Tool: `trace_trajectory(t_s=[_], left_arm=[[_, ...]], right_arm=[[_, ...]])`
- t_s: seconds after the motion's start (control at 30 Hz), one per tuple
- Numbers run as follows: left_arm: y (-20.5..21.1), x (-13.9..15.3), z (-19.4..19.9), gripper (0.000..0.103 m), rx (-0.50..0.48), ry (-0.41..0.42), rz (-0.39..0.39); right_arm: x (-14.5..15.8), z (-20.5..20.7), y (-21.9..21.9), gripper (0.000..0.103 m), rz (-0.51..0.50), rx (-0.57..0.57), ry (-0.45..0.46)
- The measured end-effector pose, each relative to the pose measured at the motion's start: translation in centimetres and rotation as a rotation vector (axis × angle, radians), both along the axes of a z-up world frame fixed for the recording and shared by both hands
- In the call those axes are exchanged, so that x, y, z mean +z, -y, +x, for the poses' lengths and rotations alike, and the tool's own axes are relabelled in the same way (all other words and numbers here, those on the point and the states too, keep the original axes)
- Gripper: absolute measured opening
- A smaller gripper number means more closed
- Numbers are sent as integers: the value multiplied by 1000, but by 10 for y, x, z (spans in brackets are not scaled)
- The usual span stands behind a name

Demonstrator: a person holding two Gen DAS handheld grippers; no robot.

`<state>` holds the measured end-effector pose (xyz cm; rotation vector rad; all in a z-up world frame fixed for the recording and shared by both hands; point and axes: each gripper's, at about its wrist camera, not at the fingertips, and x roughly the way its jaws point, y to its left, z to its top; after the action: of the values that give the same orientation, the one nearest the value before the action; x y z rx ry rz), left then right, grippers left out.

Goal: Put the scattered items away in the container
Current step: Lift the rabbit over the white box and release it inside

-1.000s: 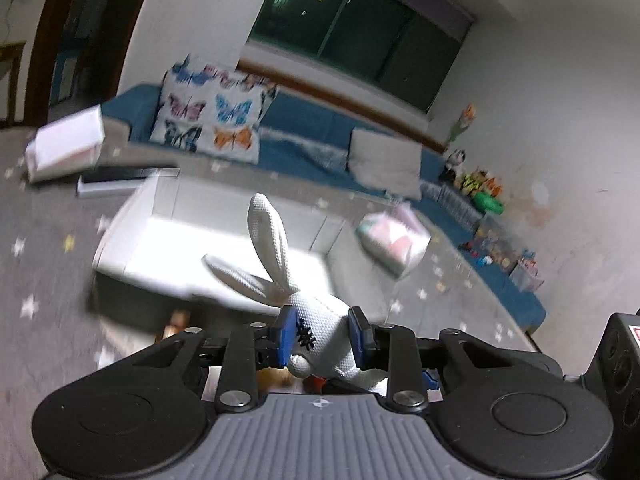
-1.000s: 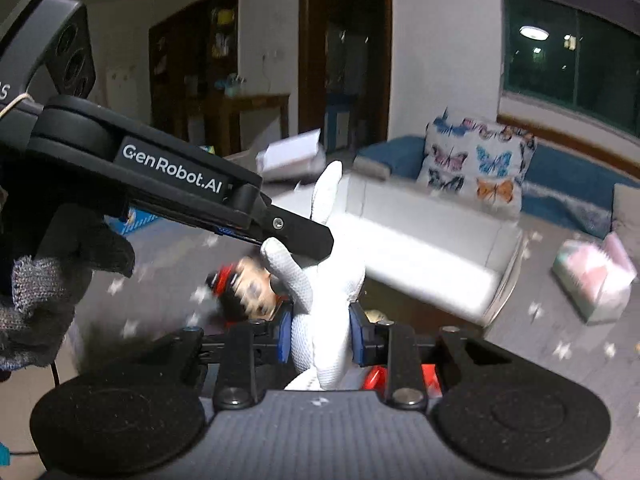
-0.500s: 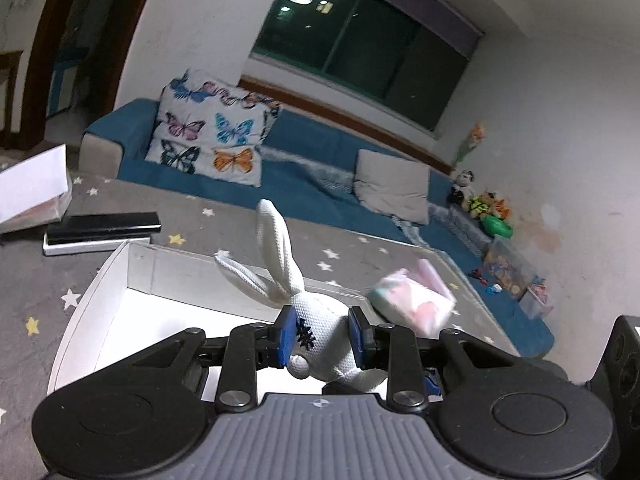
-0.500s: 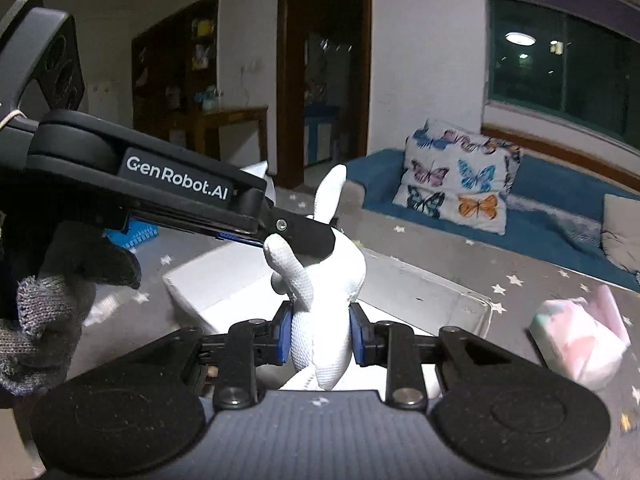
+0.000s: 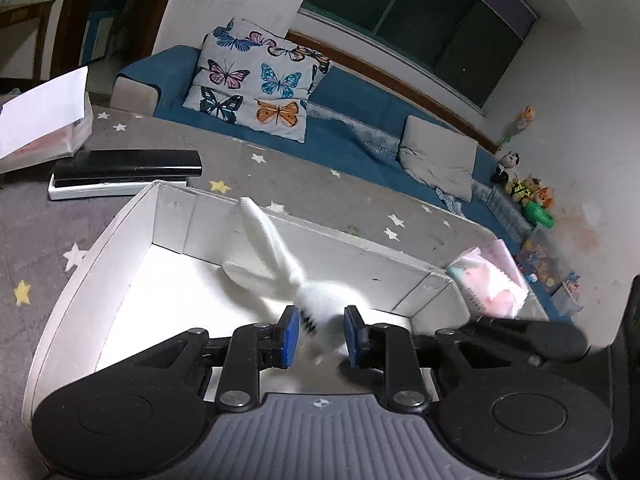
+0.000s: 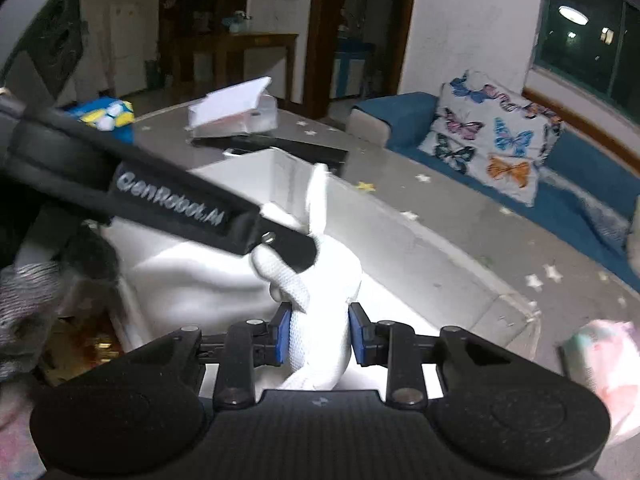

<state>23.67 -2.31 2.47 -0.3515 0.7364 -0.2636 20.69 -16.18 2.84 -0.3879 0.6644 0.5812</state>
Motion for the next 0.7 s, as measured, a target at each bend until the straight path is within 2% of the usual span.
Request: trace_trajectory(t_s=[0.07,0.3,0.47,0.7], left_arm=[[1,-2,0,26,2,-3,22],[1,1,-17,26,0,0,27],[3,12,-43,26,-20,36,42],[2,20,-79,26,-38,63,46]], right_arm=[[-1,-2,1,32,-12,-20,28],[16,-17,19,36,81,-70,69],[31,-46,35,39,152,-76,100],[37,-100,40,44,190,-56,116]])
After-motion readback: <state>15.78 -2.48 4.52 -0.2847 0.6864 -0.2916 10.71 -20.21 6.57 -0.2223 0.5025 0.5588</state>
